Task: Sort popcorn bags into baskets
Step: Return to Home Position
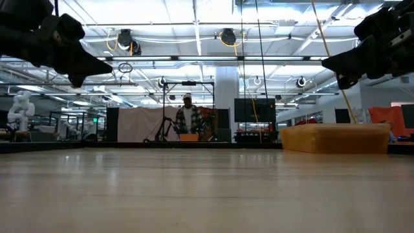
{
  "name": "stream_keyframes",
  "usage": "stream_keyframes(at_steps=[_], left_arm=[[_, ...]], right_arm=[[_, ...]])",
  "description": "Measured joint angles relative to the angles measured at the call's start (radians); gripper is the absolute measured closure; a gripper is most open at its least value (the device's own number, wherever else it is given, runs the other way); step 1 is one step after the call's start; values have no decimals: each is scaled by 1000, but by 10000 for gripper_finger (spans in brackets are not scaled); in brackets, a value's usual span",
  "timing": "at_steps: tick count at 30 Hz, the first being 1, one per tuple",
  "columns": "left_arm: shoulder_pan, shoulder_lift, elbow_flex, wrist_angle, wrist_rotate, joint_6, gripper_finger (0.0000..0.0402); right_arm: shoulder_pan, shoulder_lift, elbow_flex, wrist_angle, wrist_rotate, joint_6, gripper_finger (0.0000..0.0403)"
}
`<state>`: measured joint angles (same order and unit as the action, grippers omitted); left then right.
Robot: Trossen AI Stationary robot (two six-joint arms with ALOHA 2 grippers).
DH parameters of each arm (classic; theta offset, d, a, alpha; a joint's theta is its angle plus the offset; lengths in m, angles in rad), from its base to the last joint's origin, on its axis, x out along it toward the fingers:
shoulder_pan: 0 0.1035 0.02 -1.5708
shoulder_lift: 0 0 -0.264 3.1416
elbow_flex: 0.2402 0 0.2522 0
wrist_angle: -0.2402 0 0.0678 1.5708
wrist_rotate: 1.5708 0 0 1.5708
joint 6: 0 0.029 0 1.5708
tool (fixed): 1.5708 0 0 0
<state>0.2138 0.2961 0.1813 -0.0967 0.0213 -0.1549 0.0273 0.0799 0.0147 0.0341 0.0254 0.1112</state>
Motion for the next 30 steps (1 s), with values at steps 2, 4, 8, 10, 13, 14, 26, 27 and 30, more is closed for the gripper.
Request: stream_keyframes(at_steps=[2,4,8,10,13,14,26,27,30], left_arm=[[0,-4,-34,68,-15,-5,400],[0,-4,-62,109,-22,-8,400],[0,-4,-93,121,-22,-7,401],[0,-4,-114,131,-22,-6,401],[-5,-4,-145,163,-23,-8,401],[-8,-4,-150,166,-24,-7,401],[-178,-4,-172,167,-138,-12,401],[-191,-4,-172,170,-143,-9,401],[-212,-15,-172,178,-148,4,401]], right_arm=[[0,0,0,0,0,0,403],[0,0,0,0,0,0,403],[0,0,0,0,0,0,403],[0,0,0,0,0,0,403],[0,0,0,1,0,0,403],[0,0,0,1,0,0,403],[0,0,0,1,0,0,403],[0,0,0,1,0,0,403],[0,0,0,1,0,0,403]])
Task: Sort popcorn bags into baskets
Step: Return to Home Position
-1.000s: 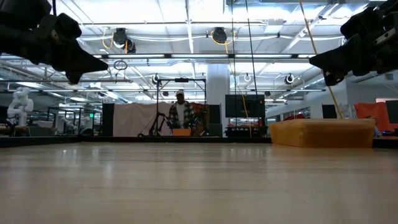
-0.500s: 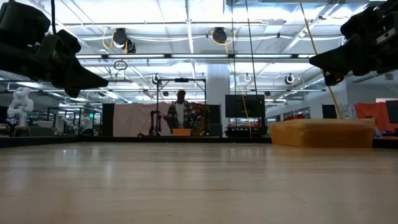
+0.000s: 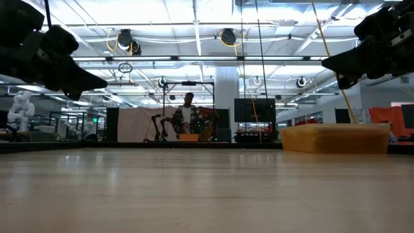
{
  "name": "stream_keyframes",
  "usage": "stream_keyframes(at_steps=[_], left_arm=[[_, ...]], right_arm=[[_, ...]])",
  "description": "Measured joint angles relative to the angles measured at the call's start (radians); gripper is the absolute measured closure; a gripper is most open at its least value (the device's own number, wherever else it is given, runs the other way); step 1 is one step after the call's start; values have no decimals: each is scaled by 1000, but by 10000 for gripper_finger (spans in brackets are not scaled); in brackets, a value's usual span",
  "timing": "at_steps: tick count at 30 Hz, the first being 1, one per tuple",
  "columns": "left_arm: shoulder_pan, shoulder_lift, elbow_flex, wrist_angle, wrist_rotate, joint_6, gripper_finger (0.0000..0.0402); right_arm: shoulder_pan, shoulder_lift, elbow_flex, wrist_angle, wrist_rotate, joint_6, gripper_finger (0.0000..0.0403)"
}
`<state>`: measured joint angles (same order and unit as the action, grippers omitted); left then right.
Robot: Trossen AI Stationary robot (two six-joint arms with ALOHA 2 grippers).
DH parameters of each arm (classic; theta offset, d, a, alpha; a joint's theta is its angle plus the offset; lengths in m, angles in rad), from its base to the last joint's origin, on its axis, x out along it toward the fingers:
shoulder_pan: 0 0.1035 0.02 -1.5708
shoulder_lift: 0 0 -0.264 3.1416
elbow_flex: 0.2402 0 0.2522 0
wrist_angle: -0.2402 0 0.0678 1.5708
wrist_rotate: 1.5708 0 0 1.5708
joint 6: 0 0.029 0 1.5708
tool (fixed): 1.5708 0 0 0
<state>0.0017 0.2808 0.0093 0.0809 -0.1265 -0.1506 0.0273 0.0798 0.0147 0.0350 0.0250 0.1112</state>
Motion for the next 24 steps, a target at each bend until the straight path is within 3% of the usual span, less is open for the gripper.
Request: stream_keyframes(at_steps=[24], left_arm=[[-4,-266,2,-52,-5,97,401]], right_arm=[[0,0,0,0,0,0,403]])
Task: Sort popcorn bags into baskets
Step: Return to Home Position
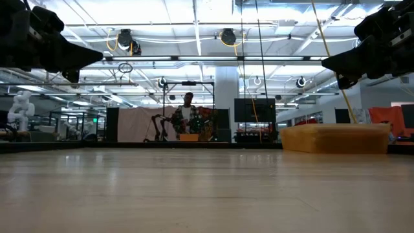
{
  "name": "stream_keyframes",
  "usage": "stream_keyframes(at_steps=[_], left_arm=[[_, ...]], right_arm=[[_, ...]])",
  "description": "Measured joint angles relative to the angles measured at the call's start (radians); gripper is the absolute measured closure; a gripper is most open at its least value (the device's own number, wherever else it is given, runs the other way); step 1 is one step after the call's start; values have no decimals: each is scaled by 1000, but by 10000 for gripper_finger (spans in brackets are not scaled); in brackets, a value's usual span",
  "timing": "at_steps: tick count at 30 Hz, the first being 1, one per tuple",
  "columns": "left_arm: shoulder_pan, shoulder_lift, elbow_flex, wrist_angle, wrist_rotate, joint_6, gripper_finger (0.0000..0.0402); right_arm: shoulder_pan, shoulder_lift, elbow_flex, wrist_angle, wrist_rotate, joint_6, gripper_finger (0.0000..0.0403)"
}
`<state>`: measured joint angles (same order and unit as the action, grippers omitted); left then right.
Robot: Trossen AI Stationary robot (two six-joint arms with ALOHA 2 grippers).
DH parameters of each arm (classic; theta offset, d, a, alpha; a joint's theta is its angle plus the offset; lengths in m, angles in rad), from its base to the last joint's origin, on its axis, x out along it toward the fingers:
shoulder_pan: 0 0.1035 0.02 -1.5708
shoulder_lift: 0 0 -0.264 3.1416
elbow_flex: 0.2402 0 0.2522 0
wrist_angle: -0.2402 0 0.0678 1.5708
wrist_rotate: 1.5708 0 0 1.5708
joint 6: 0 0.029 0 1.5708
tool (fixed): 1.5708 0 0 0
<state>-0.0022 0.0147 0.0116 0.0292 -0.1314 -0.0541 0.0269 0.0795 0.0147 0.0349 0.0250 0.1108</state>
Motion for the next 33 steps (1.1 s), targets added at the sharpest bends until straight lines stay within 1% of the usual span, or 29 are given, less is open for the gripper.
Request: stream_keyframes(at_steps=[4,9,14,19,23,33], left_arm=[[3,-12,0,0,-6,19,401],[2,-12,0,-2,4,2,401],[2,-9,0,-9,45,0,401],[2,-8,0,-5,52,45,386],[2,-8,-2,12,51,47,373],[2,-8,-2,23,51,50,370]], right_arm=[[0,0,0,0,0,0,403],[0,0,0,0,0,0,403],[0,0,0,0,0,0,403],[0,0,0,0,0,0,403],[0,0,0,0,0,0,403],[0,0,0,0,0,0,403]])
